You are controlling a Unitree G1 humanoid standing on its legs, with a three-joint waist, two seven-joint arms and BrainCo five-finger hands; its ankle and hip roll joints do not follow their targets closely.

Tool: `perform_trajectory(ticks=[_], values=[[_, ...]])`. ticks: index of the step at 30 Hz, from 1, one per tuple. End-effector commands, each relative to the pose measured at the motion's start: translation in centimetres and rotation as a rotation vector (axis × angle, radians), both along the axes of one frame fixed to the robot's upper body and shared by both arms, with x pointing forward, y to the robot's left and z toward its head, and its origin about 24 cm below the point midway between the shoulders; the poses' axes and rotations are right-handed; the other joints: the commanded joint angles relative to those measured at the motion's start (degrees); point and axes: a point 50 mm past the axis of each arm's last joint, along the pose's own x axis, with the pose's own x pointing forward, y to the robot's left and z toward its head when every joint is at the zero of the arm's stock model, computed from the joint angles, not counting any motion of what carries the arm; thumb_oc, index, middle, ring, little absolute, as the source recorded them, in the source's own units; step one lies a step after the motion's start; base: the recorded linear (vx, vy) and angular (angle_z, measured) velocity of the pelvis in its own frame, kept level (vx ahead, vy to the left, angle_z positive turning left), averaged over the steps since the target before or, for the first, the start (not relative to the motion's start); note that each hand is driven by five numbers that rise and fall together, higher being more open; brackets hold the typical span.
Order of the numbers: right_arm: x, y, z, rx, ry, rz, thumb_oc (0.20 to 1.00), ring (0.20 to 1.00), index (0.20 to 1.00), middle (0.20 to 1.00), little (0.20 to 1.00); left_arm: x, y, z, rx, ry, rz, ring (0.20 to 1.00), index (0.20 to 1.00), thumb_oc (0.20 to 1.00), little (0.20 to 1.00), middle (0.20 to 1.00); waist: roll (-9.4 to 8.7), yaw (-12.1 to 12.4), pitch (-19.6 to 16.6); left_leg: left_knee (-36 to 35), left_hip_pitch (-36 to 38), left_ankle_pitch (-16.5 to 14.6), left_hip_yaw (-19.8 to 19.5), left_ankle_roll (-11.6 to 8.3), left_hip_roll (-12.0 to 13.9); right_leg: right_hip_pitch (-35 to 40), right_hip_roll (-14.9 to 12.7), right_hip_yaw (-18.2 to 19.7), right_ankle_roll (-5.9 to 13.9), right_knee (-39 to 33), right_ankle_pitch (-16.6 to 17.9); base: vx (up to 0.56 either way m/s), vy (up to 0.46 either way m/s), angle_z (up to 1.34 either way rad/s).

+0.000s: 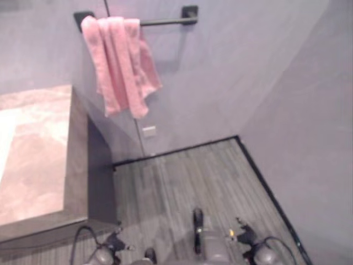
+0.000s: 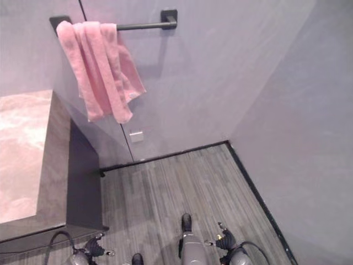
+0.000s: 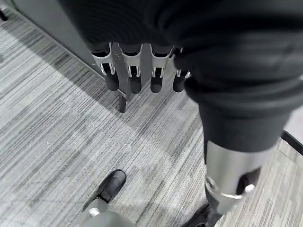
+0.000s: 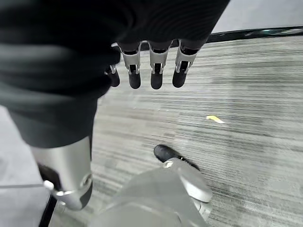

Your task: Put brush and paste in cup on sink, flatten towel.

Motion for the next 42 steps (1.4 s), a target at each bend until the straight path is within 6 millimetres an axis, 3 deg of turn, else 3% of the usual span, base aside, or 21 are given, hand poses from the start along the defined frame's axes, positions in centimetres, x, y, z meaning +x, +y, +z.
perform_trajectory(ticks=[1, 11, 15, 17, 18, 21, 23, 24, 26, 28, 30, 32, 34, 35, 36, 37, 38, 39, 42], values=[[1.6, -2.8, 1.3, -0.086, -0.059, -0.013, 1.0, 1.0, 1.0, 1.0, 1.0, 3.6, -0.4, 1.4, -0.043, -0.154, 0.036, 1.0, 1.0, 1.0, 1.0, 1.0, 2.5, -1.61, -1.3, 6.75, 1.74, -2.33, -2.25, 0.23, 2.6, 0.74, 2.56, -3.59, -0.85, -3.74, 1.61, 0.36, -0.226, 0.78], [3.6, -3.7, 2.5, -0.111, -0.128, 0.007, 1.0, 1.0, 1.0, 1.0, 1.0, 4.2, -0.8, 1.6, -0.039, -0.172, -0.022, 1.0, 1.0, 1.0, 1.0, 1.0, 3.03, -1.4, -2.31, 5.63, 2.85, -1.19, -1.95, -0.05, 2.81, -1.84, 4.12, -2.41, -1.19, -0.12, -0.16, 0.16, -0.048, -0.01], [2.5, -3.2, 1.7, -0.115, -0.064, 0.043, 1.0, 1.0, 1.0, 1.0, 1.0, 4.0, -0.8, 1.5, -0.04, -0.161, -0.021, 1.0, 1.0, 1.0, 1.0, 1.0, 3.44, -1.19, -2.19, 4.51, 4.13, -0.12, -2.27, -0.27, 2.88, -2.65, 4.59, -2.46, -1.58, 2.65, -2.37, 0.11, -0.036, 0.05], [1.5, -3.1, 1.1, -0.119, -0.016, 0.031, 1.0, 1.0, 1.0, 1.0, 1.0, 3.8, -0.9, 1.3, -0.043, -0.144, -0.017, 1.0, 1.0, 1.0, 1.0, 1.0, 3.78, -1.01, -2.1, 4.12, 4.88, 0.6, -2.27, -0.44, 3.12, -3.26, 4.85, -3.47, -1.64, 5.06, -3.56, 0.14, -0.065, -0.01], [1.2, -2.7, 0.7, -0.119, 0.011, 0.036, 1.0, 1.0, 1.0, 1.0, 1.0, 3.4, -0.9, 1.1, -0.044, -0.129, -0.004, 1.0, 1.0, 1.0, 1.0, 1.0, 3.86, -0.72, -1.9, 3.14, 5.74, 0.71, -1.35, -0.24, 3.29, -4.98, 4.64, -5.71, -1.22, 7.97, -3.58, 0.07, -0.039, -0.13], [0.5, -2.6, 0.3, -0.134, 0.053, 0.067, 1.0, 1.0, 1.0, 1.0, 1.0, 3.5, -1.0, 1.1, -0.049, -0.121, -0.011, 1.0, 1.0, 1.0, 1.0, 1.0, 3.88, -0.68, -1.8, 2.77, 5.32, 0.98, -1.33, -0.53, 3.83, -5.1, 4.76, -6.64, -1.3, 7.99, -4.34, 0.1, -0.109, -0.18], [-0.1, -2.7, 0.1, -0.144, 0.077, 0.076, 1.0, 1.0, 1.0, 1.0, 1.0, 3.5, -1.2, 1.0, -0.049, -0.115, -0.016, 1.0, 1.0, 1.0, 1.0, 1.0, 4.0, -0.78, -2.15, 3.54, 4.46, 2.56, -1.48, -1.33, 4.95, -4.04, 5.48, -6.91, -2.5, 7.04, -6.34, 0.15, -0.208, 0.16], [-0.4, -3.1, 0.1, -0.149, 0.085, 0.044, 1.0, 1.0, 1.0, 1.0, 1.0, 3.7, -1.0, 1.1, -0.05, -0.117, 0.006, 1.0, 1.0, 1.0, 1.0, 1.0, 3.7, -0.94, -2.17, 7.18, 2.03, 5.49, -1.61, -1.88, 5.85, -3.08, 6.13, -7.14, -3.78, 7.23, -7.37, 0.19, -0.271, 0.37], [-0.7, -3.4, 0.0, -0.148, 0.094, 0.024, 1.0, 1.0, 1.0, 1.0, 1.0, 3.5, -0.7, 1.1, -0.054, -0.11, 0.029, 1.0, 1.0, 1.0, 1.0, 1.0, 3.43, -0.98, -2.21, 10.7, 0.78, 6.62, -1.62, -2.07, 6.21, -1.82, 6.67, -7.43, -4.69, 6.6, -8.02, 0.16, -0.215, 0.26], [-1.6, -4.1, 0.0, -0.142, 0.114, -0.023, 1.0, 1.0, 1.0, 1.0, 1.0, 2.1, 0.5, 0.8, -0.036, -0.055, 0.095, 1.0, 1.0, 1.0, 1.0, 1.0, 2.33, -0.25, -1.28, 22.83, -4.05, 11.15, -1.51, -2.17, 6.67, 2.68, 7.8, -7.35, -6.92, 3.8, -8.51, 0.19, -0.237, 0.02], [-1.9, -4.9, 0.2, -0.157, 0.117, -0.051, 1.0, 1.0, 1.0, 1.0, 1.0, 1.3, 1.6, 0.8, -0.023, -0.035, 0.147, 1.0, 1.0, 1.0, 1.0, 1.0, 1.73, -0.02, -0.4, 30.77, -7.76, 11.04, -0.05, -1.39, 7.47, 5.38, 8.53, -7.08, -8.29, 2.33, -8.89, 0.14, -0.152, 0.08], [-2.1, -5.4, 0.3, -0.172, 0.116, -0.073, 1.0, 1.0, 1.0, 1.0, 1.0, 1.2, 1.9, 0.8, -0.017, -0.034, 0.168, 1.0, 1.0, 1.0, 1.0, 1.0, 1.33, -0.2, -0.05, 30.87, -9.18, 9.75, 1.81, -0.91, 7.76, 6.13, 8.03, -7.31, -8.4, 2.02, -9.14, 0.1, -0.045, -0.09], [-2.2, -6.4, 0.6, -0.191, 0.12, -0.12, 1.0, 1.0, 1.0, 1.0, 1.0, 0.7, 2.2, 0.7, -0.011, -0.011, 0.186, 1.0, 1.0, 1.0, 1.0, 1.0, 0.83, -0.63, 0.36, 23.86, -13.09, 1.71, 2.42, 0.34, 2.56, 7.91, 6.01, -7.95, -6.49, 0.22, -8.26, 0.11, 0.083, 0.17], [-2.5, -6.9, 0.7, -0.204, 0.12, -0.142, 1.0, 1.0, 1.0, 1.0, 1.0, 0.5, 2.2, 0.6, -0.008, -0.003, 0.172, 1.0, 1.0, 1.0, 1.0, 1.0, 0.77, -1.07, 0.23, 19.69, -15.64, 0.09, 3.6, 0.83, 1.23, 8.44, 5.06, -8.6, -5.65, -0.53, -7.81, 0.11, 0.131, 0.71], [-2.9, -7.3, 0.8, -0.212, 0.129, -0.171, 1.0, 1.0, 1.0, 1.0, 1.0, 0.1, 2.2, 0.5, 0.005, 0.012, 0.149, 1.0, 1.0, 1.0, 1.0, 1.0, 0.91, -1.88, -0.26, 14.08, -17.11, 1.44, 6.78, 0.61, 1.68, 9.27, 4.38, -9.67, -4.79, -1.5, -7.54, 0.21, 0.165, 0.92], [-2.9, -7.7, 0.9, -0.227, 0.137, -0.164, 1.0, 1.0, 1.0, 1.0, 1.0, -0.2, 2.3, 0.4, 0.021, 0.035, 0.115, 1.0, 1.0, 1.0, 1.0, 1.0, 1.38, -1.18, -0.23, 4.6, -16.81, 6.91, 5.48, -0.54, 1.55, 11.07, 5.01, -9.59, -4.33, -1.87, -7.42, 0.18, 0.126, 0.93], [-2.9, -7.7, 0.9, -0.227, 0.137, -0.163, 1.0, 1.0, 1.0, 1.0, 1.0, -0.2, 2.3, 0.4, 0.021, 0.035, 0.115, 1.0, 1.0, 1.0, 1.0, 1.0, 1.38, -1.22, -0.3, 4.48, -16.85, 7.02, 5.45, -0.54, 1.53, 10.98, 5.01, -9.63, -4.34, -1.86, -7.41, 0.31, 0.16, 0.36], [-2.0, -7.4, 1.0, -0.231, 0.12, -0.117, 1.0, 1.0, 1.0, 1.0, 1.0, -0.2, 2.7, 0.6, 0.042, 0.045, 0.09, 1.0, 1.0, 1.0, 1.0, 1.0, 1.11, -1.79, -0.82, 1.79, -16.82, 9.99, 4.1, -1.31, 3.0, 11.97, 4.85, -10.1, -4.11, -1.02, -8.51, 0.3, 0.17, -0.18], [-1.3, -7.0, 1.1, -0.207, 0.087, -0.12, 1.0, 1.0, 1.0, 1.0, 1.0, -0.4, 2.8, 0.6, 0.047, 0.053, 0.088, 1.0, 1.0, 1.0, 1.0, 1.0, 1.12, -2.4, -1.66, 4.23, -15.32, 7.21, 5.68, -0.54, 2.75, 13.17, 3.97, -9.48, -3.24, 0.46, -9.8, 0.29, 0.217, -0.48]])
